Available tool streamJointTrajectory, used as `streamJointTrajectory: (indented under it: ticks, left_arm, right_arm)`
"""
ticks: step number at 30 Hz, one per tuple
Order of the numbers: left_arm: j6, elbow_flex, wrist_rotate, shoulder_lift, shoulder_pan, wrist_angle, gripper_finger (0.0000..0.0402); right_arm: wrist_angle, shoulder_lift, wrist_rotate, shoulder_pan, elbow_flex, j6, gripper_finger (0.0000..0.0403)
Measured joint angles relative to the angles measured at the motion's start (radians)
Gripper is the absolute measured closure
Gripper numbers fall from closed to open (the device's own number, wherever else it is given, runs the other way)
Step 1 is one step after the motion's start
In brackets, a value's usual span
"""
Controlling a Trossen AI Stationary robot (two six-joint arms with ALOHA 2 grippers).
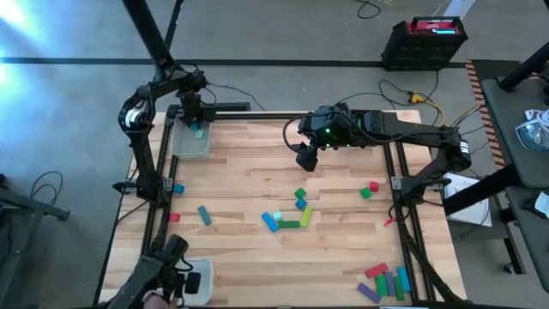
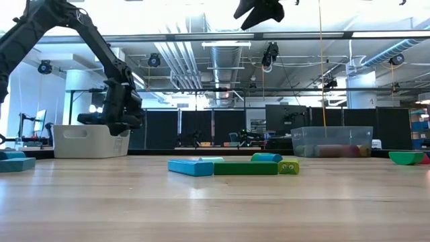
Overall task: Sort blocks
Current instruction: Put the middle blue half cylindrical block into the gray bin
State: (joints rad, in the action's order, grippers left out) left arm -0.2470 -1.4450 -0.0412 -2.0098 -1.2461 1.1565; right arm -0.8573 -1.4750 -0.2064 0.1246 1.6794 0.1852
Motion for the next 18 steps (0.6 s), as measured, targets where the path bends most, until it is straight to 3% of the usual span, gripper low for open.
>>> streamJointTrajectory:
  ticks: [18]
  left_arm:
    - [-0.088, -0.018, 0.003, -0.047, -0.006, -0.022, 0.0278]
  right_arm:
    - [-0.089, 0.000, 0.007, -0.016, 0.000, 0.076, 0.0170]
